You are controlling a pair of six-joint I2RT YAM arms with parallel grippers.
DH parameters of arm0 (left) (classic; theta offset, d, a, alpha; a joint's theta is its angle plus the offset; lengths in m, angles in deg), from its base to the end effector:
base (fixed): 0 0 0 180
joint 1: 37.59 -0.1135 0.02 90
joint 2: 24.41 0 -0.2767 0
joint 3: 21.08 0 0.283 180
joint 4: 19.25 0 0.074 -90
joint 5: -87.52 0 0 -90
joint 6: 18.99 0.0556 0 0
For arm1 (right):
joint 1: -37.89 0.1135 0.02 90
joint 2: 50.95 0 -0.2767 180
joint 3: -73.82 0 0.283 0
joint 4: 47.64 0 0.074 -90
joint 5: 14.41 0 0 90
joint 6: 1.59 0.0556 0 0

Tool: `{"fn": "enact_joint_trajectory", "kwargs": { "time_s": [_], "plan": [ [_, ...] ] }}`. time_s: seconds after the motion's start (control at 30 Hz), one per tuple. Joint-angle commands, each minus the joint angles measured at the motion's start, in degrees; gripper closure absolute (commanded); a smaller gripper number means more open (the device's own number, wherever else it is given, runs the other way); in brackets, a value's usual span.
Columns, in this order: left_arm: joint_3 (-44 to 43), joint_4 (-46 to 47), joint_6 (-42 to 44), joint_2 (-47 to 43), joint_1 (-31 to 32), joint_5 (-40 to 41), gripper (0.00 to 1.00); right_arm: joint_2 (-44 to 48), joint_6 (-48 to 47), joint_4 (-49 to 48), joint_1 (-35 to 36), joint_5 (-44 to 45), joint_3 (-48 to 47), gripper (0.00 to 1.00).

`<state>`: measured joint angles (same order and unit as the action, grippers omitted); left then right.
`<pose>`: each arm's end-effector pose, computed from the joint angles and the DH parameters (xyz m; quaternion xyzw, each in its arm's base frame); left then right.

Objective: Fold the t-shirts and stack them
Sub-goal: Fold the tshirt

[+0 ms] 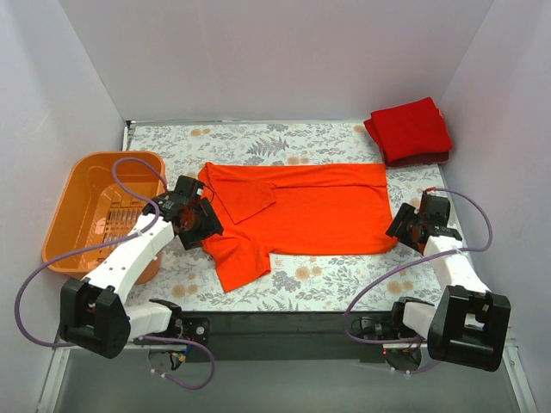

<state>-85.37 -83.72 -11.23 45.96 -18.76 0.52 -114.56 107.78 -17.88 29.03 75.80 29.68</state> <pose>0.2391 -0.0784 0.2220 -0.5216 0.8359 -0.1140 0.1272 0.2455 -0.0385 0.1689 0.2292 0.9089 0.0302 0.3470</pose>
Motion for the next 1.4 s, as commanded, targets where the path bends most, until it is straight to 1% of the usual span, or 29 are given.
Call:
{"fn": "enact_joint_trajectory", "kwargs": {
  "time_s": [0.0, 0.03, 0.1, 0.2, 0.4, 0.53, 0.63, 0.77, 0.83, 0.97, 1.03, 1.1, 1.23, 1.3, 1.37],
  "plan": [
    [1.85, 8.97, 3.4, -3.22, -0.11, -1.34, 0.38, -0.63, 2.16, 0.24, -1.16, -5.82, 1.31, 0.31],
    [3.87, 12.64, 3.92, -4.18, -0.11, -1.51, 0.38, -0.72, 2.24, -0.29, -1.16, -6.7, 1.58, 0.31],
    [5.55, 17.13, 5.32, -4.71, -0.11, -1.43, 0.38, -0.72, 2.42, -0.73, -1.25, -8.46, 1.75, 0.32],
    [8.36, 21.97, 6.12, -5.59, -0.11, 0.24, 0.38, -1.07, 3.12, -1.69, -1.33, -10.14, 2.54, 0.32],
    [13.29, 27.96, 6.83, -5.95, -0.11, 2.79, 0.38, -2.83, 4.26, -2.75, -1.33, -9.7, 4.39, 0.32],
    [13.73, 28.58, 7.27, -5.68, -0.2, 3.58, 0.38, -3.88, 4.62, -4.07, -1.24, -9.61, 5.53, 0.33],
    [13.47, 28.5, 7.35, -5.86, -0.11, 4.55, 0.38, -4.24, 4.1, -5.3, -1.25, -11.19, 5.36, 0.33],
    [13.64, 28.5, 7.53, -6.3, -0.11, 5.17, 0.38, -3.54, 3.48, -4.25, -1.16, -15.84, 0.97, 0.36],
    [13.56, 28.41, 7.62, -6.56, -0.11, 5.78, 0.38, -2.49, 3.39, -1.37, -0.46, -16.47, -3.14, 0.36],
    [13.73, 28.41, 7.62, -7.09, -0.11, 5.87, 0.38, 2.43, 1.02, -0.03, 4.54, -13.23, -8.35, 0.37],
    [13.73, 28.41, 7.62, -7.17, -0.2, 5.87, 0.38, 3.58, -0.21, 0.58, 4.73, -12.25, -9.23, 0.37],
    [13.73, 28.32, 7.62, -7.09, -0.2, 5.87, 0.38, 3.15, -1.53, 2.6, 4.73, -9.27, -9.5, 0.37],
    [13.91, 28.23, 7.71, -7.53, -0.11, 6.31, 0.38, 1.65, -0.92, 4.45, 4.03, -4.79, -7.13, 0.39],
    [14.17, 28.15, 7.71, -7.79, -0.11, 6.57, 0.38, 1.65, -0.92, 4.37, 1.93, -1.97, -4.94, 0.42],
    [14.17, 28.23, 7.79, -7.88, -0.11, 6.57, 0.38, 1.04, -1.71, 4.37, -1.23, -2.14, -3.88, 0.43]
  ]
}}
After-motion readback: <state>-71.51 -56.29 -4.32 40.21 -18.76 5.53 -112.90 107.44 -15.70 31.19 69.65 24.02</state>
